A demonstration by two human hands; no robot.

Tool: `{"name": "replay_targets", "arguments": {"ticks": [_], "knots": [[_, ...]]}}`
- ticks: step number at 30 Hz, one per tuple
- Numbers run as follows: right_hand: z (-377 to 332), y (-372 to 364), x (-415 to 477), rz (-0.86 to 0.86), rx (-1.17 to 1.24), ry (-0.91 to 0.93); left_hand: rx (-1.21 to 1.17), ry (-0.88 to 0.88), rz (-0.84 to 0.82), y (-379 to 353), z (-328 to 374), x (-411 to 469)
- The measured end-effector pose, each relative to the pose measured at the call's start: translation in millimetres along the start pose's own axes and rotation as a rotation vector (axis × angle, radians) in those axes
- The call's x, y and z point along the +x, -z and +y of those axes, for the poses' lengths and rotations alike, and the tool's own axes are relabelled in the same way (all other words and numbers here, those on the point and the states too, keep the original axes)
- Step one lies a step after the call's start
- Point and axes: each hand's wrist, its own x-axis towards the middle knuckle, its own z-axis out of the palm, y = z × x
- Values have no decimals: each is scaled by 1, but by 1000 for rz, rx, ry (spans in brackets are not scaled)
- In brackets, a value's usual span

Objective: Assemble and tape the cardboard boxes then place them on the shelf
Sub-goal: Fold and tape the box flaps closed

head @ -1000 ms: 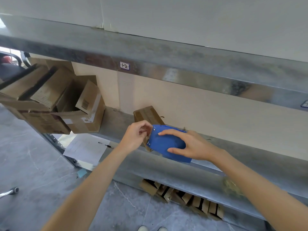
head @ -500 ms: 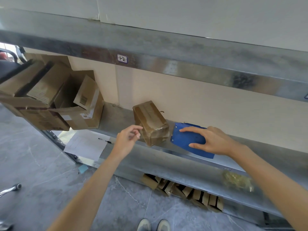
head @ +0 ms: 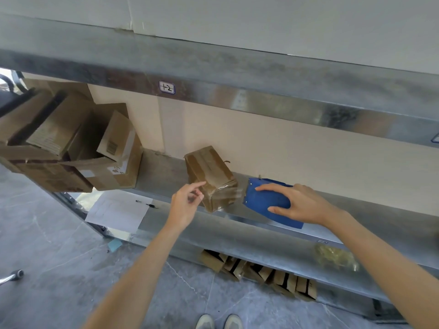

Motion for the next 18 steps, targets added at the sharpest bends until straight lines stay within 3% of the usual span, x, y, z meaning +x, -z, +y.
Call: {"name": "replay_targets", "arguments": {"ticks": [18], "knots": [[-10,2,3,-30,-18,-35,-88,-25,157,-26,-14,1]]}}
